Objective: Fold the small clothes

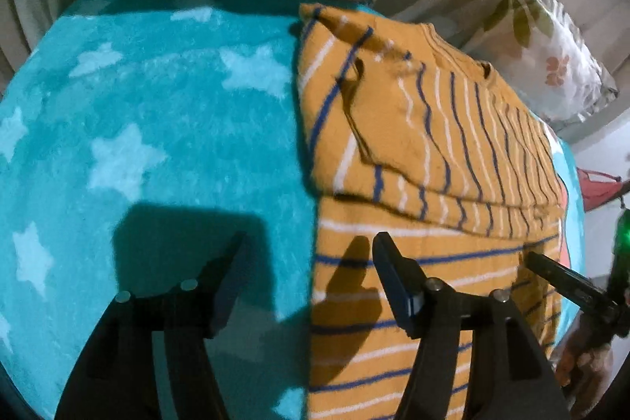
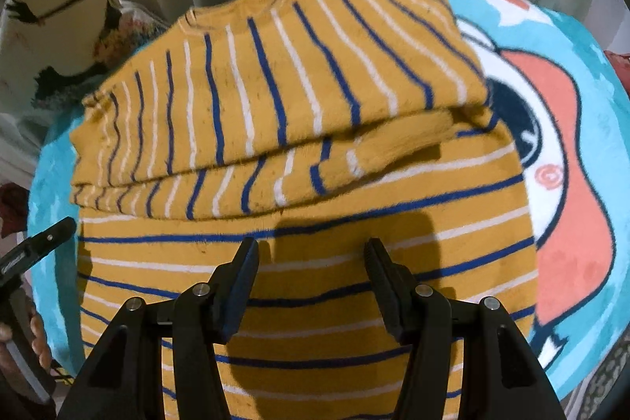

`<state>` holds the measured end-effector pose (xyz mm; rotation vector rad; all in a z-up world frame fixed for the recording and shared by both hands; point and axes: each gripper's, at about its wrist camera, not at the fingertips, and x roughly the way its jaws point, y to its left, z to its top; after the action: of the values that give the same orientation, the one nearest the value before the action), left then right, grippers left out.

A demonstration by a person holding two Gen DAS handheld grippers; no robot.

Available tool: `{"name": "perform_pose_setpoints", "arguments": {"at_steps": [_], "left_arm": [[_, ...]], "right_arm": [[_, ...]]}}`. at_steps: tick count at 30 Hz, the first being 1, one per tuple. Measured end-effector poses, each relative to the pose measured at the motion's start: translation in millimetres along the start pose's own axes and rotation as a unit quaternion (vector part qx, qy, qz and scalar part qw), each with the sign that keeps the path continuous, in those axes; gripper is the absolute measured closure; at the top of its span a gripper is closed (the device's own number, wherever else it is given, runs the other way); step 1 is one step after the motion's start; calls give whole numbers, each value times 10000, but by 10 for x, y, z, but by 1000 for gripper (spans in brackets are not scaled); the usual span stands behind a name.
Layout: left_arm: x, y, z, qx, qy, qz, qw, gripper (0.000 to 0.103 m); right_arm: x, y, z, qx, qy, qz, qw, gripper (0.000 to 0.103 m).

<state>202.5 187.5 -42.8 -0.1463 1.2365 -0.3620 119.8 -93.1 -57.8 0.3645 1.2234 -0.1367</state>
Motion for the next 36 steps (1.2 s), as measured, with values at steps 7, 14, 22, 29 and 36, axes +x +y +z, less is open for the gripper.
{"name": "perform_pose_setpoints", "arguments": {"at_steps": [7,14,22,29,36], "left_arm": [[-65,1,-284,-282,140,-271,9991,40],[-229,56,-665,-914,53,-93,9958,40],[-364,1,-1154,-1241,-101,-119,9922,38],[-442,-206,-1581,-1224,-71,-241,9922,32],[-499,-287,-1840,-1356,-195,-463,9895,27]], "right_arm": [[83,106,-53,-198,-17,-71,9998,22],[173,294,-177,-900,79,-148,9958,0],[130,289,-332,-1636,525,119,9851,0],[-388,-565,-520,-804,132,1142,9901,2],[-571,-1387,-695,-302,131,1318,9907,2]]}}
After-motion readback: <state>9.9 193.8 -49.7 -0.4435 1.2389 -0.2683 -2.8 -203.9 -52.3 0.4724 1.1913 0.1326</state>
